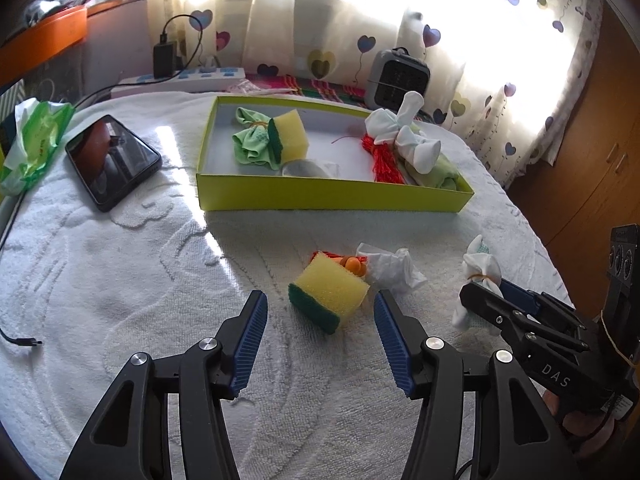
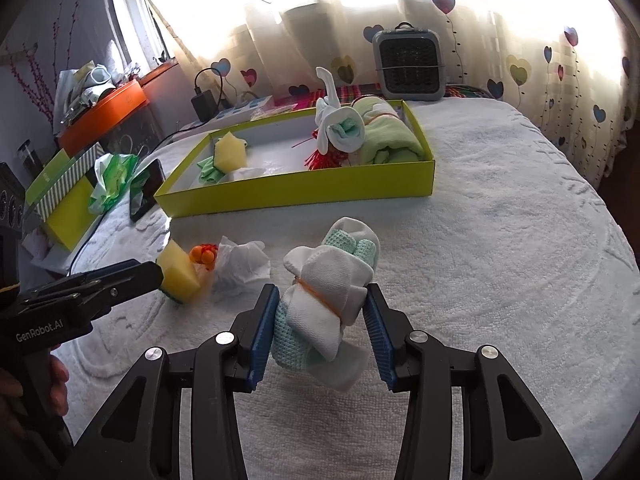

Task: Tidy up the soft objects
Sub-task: 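Grasp the second sponge with the left gripper while the right grasps another sock bundle, then lift the sponge with the left gripper while the right lifts the sock bundle toward the tray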

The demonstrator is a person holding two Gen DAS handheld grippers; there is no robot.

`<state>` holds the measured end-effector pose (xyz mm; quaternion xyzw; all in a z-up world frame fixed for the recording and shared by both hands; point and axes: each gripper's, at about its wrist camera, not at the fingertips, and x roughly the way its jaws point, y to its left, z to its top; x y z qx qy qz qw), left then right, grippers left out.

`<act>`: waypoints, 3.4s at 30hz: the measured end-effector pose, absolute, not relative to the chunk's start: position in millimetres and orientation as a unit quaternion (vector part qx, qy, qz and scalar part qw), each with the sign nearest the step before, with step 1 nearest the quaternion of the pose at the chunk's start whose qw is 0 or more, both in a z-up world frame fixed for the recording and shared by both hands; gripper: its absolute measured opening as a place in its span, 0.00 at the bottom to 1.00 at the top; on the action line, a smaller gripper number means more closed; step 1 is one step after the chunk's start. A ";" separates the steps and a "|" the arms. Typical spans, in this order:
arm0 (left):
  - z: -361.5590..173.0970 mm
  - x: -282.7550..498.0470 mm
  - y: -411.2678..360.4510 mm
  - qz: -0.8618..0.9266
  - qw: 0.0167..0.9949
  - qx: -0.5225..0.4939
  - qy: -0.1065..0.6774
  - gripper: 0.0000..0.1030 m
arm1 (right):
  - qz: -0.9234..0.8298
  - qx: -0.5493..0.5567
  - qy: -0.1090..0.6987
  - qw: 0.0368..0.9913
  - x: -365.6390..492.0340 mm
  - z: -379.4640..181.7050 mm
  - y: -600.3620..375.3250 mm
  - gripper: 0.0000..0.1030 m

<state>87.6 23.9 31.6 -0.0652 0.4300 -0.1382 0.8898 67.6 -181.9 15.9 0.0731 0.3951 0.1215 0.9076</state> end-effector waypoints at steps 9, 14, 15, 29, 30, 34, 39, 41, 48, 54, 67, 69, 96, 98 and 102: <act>22.5 99.0 12.7 -0.113 0.890 -0.039 0.439 0.53 | 0.130 0.087 0.394 0.906 67.3 13.9 -189.3 0.43; 18.3 102.8 10.7 -0.109 0.889 -0.042 0.443 0.53 | 0.135 0.094 0.394 0.904 67.8 13.0 -191.9 0.43; 17.6 103.0 11.5 -0.108 0.889 -0.046 0.444 0.53 | 0.136 0.094 0.394 0.904 67.8 12.8 -192.0 0.43; 17.4 101.7 11.5 -0.115 0.890 -0.057 0.437 0.41 | 0.135 0.089 0.391 0.906 67.2 13.1 -191.2 0.43; 17.4 101.5 11.6 -0.114 0.890 -0.057 0.437 0.40 | 0.135 0.089 0.391 0.906 67.4 12.8 -191.4 0.43; 17.7 100.7 12.0 -0.115 0.891 -0.056 0.436 0.39 | 0.134 0.089 0.391 0.906 67.5 12.6 -191.1 0.43; 18.7 99.5 12.8 -0.115 0.892 -0.055 0.434 0.38 | 0.134 0.088 0.391 0.906 67.7 12.4 -191.2 0.43; 18.9 99.2 12.8 -0.114 0.892 -0.055 0.433 0.38 | 0.133 0.087 0.391 0.907 67.6 12.2 -191.5 0.43; 19.8 97.9 14.0 -0.113 0.893 -0.057 0.432 0.38 | 0.133 0.088 0.391 0.906 67.3 12.5 -191.6 0.43; 24.9 95.3 14.2 -0.115 0.896 -0.056 0.425 0.38 | 0.135 0.086 0.386 0.908 66.0 14.2 -191.1 0.43; 41.8 93.0 18.0 -0.118 0.903 -0.049 0.410 0.38 | 0.148 0.068 0.369 0.915 63.1 30.7 -183.9 0.43; 45.0 94.1 19.3 -0.119 0.904 -0.048 0.408 0.38 | 0.149 0.068 0.367 0.916 64.6 33.9 -184.6 0.43; 77.3 120.2 27.5 -0.117 0.918 -0.038 0.377 0.38 | 0.169 0.066 0.346 0.920 100.3 66.4 -178.5 0.43; 78.1 124.4 28.0 -0.118 0.918 -0.040 0.377 0.38 | 0.173 0.065 0.345 0.920 105.9 69.0 -176.9 0.43; 78.3 133.4 28.5 -0.116 0.917 -0.041 0.379 0.38 | 0.179 0.059 0.341 0.921 116.0 74.8 -172.6 0.43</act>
